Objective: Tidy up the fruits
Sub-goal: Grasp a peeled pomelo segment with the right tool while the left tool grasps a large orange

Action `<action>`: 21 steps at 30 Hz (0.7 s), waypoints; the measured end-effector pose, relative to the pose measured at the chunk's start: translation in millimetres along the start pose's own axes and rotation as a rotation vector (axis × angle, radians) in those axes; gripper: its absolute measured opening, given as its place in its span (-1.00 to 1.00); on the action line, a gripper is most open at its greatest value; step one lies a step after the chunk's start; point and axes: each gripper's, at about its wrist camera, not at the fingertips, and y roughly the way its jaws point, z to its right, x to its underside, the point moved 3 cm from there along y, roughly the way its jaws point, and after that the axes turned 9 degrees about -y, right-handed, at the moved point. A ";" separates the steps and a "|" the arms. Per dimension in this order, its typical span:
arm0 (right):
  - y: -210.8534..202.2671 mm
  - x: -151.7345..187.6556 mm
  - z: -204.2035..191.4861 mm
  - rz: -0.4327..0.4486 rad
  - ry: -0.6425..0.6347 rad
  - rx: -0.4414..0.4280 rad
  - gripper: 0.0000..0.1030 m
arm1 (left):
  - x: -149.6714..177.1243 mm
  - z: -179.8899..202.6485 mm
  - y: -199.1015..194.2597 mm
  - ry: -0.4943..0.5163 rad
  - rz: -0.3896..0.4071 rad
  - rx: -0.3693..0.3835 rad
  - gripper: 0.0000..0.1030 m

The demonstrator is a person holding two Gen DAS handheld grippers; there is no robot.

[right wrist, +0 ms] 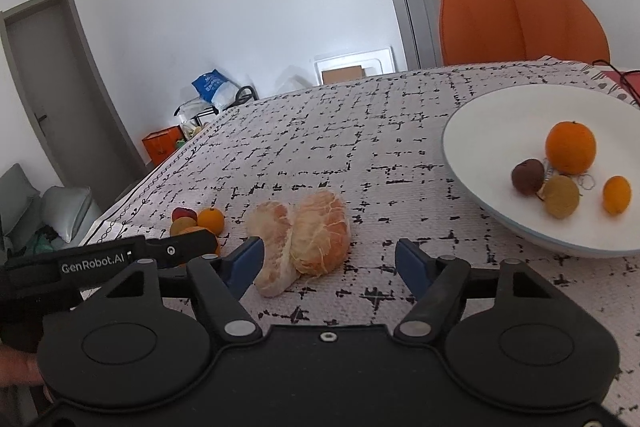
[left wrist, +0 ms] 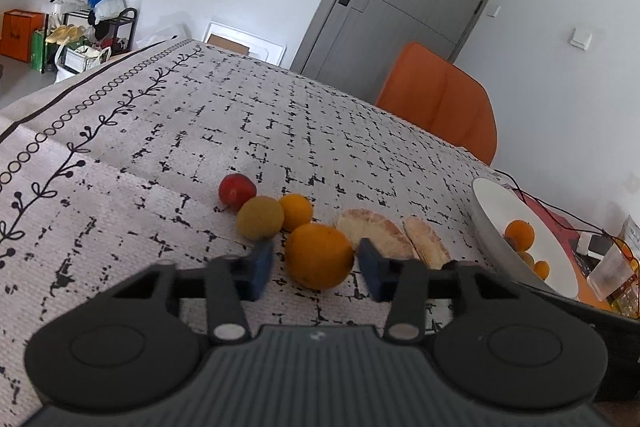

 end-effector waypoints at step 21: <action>22.2 -9.0 -0.7 -0.029 0.018 -0.042 -0.40 | -2.1 -8.1 -4.8 -0.029 0.009 0.013 -0.31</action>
